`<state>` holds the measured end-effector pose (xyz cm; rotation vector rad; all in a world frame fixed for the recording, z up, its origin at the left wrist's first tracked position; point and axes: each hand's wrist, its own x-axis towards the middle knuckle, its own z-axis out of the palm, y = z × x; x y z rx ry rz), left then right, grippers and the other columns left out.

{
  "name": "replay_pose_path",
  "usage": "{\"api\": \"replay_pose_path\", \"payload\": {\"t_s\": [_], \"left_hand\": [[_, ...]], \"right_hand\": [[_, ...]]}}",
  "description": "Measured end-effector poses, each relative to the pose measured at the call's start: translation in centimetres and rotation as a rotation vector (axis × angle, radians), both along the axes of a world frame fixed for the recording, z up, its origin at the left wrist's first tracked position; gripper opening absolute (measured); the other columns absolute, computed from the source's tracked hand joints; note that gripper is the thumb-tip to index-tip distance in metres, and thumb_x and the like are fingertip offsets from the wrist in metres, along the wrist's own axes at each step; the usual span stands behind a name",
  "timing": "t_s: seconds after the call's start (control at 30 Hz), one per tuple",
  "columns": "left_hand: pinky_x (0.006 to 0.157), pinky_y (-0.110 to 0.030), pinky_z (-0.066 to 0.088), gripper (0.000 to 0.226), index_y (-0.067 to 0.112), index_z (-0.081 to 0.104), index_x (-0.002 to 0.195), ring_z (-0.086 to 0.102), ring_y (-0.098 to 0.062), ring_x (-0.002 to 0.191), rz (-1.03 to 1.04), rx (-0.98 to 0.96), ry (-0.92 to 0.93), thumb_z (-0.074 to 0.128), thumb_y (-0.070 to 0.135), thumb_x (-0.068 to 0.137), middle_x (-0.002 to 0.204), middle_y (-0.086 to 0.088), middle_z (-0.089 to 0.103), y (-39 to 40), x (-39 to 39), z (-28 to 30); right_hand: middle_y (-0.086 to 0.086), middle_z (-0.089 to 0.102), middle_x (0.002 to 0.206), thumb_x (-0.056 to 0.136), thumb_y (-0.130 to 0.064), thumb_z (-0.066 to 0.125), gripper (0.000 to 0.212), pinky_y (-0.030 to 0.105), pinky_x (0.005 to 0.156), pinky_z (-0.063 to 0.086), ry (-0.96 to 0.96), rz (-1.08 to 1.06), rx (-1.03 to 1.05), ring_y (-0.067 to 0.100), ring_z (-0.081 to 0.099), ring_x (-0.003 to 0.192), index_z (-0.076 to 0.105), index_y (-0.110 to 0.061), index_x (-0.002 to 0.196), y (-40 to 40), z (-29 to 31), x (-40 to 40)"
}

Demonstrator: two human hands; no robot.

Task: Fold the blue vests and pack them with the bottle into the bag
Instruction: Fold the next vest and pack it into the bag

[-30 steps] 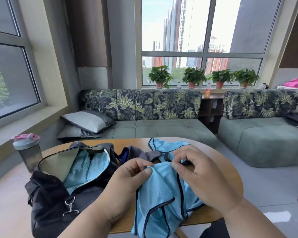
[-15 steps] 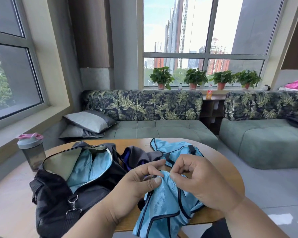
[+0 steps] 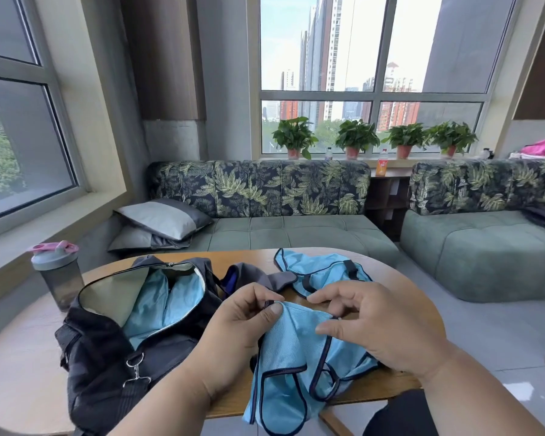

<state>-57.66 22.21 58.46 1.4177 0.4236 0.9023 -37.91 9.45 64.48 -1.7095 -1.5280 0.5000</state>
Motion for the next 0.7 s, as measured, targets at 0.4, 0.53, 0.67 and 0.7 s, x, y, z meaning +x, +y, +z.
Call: {"api": "replay_pose_path", "payload": {"t_s": [0.4, 0.53, 0.67, 0.7], "left_hand": [[0.084, -0.030, 0.056, 0.009, 0.008, 0.071, 0.098, 0.067, -0.025, 0.093, -0.124, -0.034, 0.031, 0.072, 0.016, 0.094, 0.102, -0.021, 0.074, -1.1, -0.2, 0.4], [0.086, -0.030, 0.058, 0.009, 0.019, 0.078, 0.089, 0.074, -0.024, 0.099, -0.162, -0.003, -0.010, 0.070, 0.014, 0.091, 0.112, -0.023, 0.077, -0.6, -1.0, 1.4], [0.084, -0.028, 0.058, 0.042, 0.008, 0.076, 0.099, 0.073, -0.021, 0.096, -0.176, 0.002, -0.056, 0.094, 0.036, 0.074, 0.108, -0.016, 0.077, 0.4, -1.2, 2.5], [0.089, -0.030, 0.057, 0.041, 0.008, 0.076, 0.100, 0.072, -0.022, 0.102, -0.160, 0.025, -0.041, 0.093, 0.036, 0.075, 0.114, -0.014, 0.076, 0.5, -1.0, 2.5]], "right_hand": [[-0.004, 0.057, 0.069, 0.099, -0.020, 0.066, 0.021, 0.016, 0.059, 0.038, -0.208, -0.293, 0.153, 0.011, 0.052, 0.066, 0.077, -0.037, 0.095, 0.6, -1.5, 0.0], [-0.005, 0.068, 0.073, 0.100, -0.012, 0.063, 0.023, 0.011, 0.054, 0.037, 0.058, -0.246, 0.264, 0.006, 0.052, 0.058, 0.076, -0.029, 0.093, -0.1, -0.7, -0.2], [0.015, 0.076, 0.098, 0.102, 0.004, 0.060, 0.031, 0.039, 0.081, 0.055, 0.362, 0.011, 0.265, 0.029, 0.067, 0.084, 0.076, -0.021, 0.091, 0.3, -0.8, -0.4], [0.015, 0.076, 0.099, 0.101, 0.006, 0.061, 0.032, 0.042, 0.085, 0.055, 0.386, 0.075, 0.260, 0.029, 0.068, 0.087, 0.076, -0.020, 0.090, 0.5, -0.9, -0.6]]}}
